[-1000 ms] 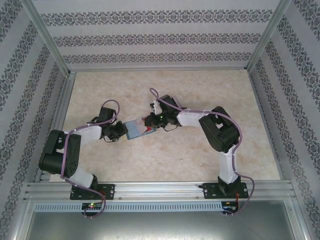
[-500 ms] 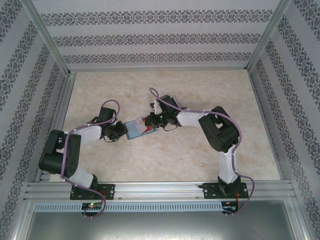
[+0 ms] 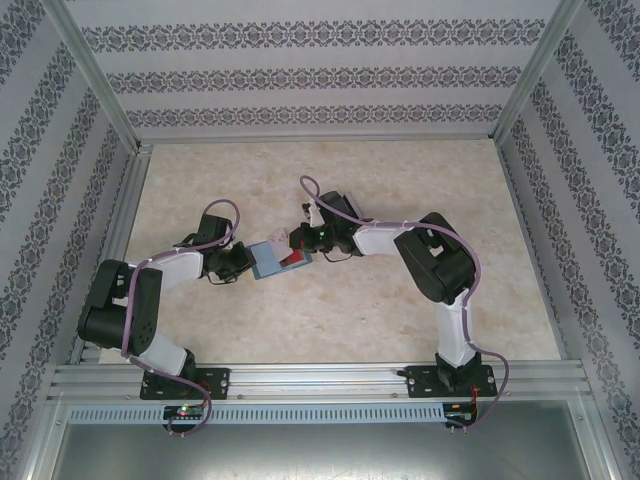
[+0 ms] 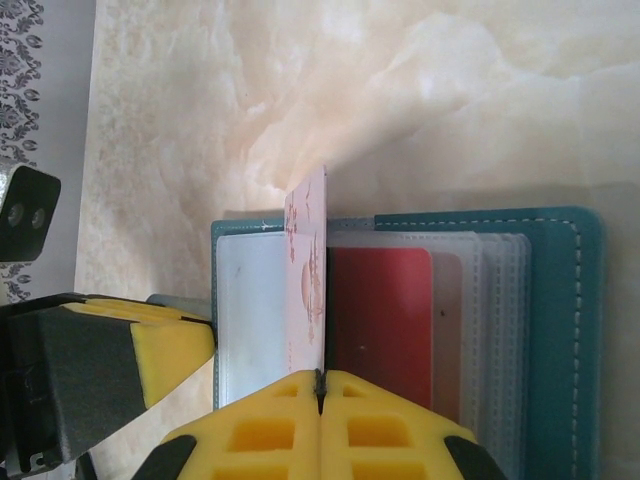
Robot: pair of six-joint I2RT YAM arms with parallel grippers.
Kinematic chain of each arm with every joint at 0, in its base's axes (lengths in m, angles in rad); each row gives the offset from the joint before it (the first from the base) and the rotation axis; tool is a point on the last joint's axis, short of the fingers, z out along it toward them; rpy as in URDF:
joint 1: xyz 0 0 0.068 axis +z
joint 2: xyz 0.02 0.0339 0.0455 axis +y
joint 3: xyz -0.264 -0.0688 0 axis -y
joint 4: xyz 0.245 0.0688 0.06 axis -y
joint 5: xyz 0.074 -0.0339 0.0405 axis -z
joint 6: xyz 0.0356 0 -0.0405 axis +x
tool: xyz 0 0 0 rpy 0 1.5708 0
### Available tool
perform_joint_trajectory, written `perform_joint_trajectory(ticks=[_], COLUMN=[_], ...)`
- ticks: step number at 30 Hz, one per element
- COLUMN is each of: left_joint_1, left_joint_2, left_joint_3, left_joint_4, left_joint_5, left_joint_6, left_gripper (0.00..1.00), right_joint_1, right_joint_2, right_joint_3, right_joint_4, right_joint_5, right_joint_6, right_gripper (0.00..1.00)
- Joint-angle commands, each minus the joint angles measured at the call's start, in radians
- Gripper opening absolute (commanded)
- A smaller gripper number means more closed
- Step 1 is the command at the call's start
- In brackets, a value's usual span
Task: Put the credit cards into the card holder
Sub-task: Insert the credit card into the card slot.
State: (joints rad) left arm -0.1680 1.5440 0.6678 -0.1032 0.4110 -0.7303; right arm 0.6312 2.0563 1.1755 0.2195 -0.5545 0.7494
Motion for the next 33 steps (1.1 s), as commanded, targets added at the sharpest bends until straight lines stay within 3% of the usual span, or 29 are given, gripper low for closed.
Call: perform_joint_trajectory(ticks=[1, 22, 33], left_joint_1=[0.006, 0.006, 0.005], left_joint_2=[0.005, -0.008, -0.008], left_joint_3=[-0.001, 0.002, 0.007], left_joint_4=[0.023, 0.018, 0.017], left_joint_5=[0.013, 0.008, 0.012], left_joint_6=[0.002, -0.001, -0.001], left_gripper=[0.17, 0.17, 0.17], right_joint_1=[0.017, 0.015, 0.048], right_joint_2=[0.028, -0.059, -0.023], right_joint_3=[-0.006, -0.090, -0.059], right_joint_4=[0.019, -0.034, -0.018], right_joint_5=[-0.009, -0.022, 0.011], right_joint_6=[0.000, -0.041, -0.006], right_gripper=[0.04, 0.04, 0.05])
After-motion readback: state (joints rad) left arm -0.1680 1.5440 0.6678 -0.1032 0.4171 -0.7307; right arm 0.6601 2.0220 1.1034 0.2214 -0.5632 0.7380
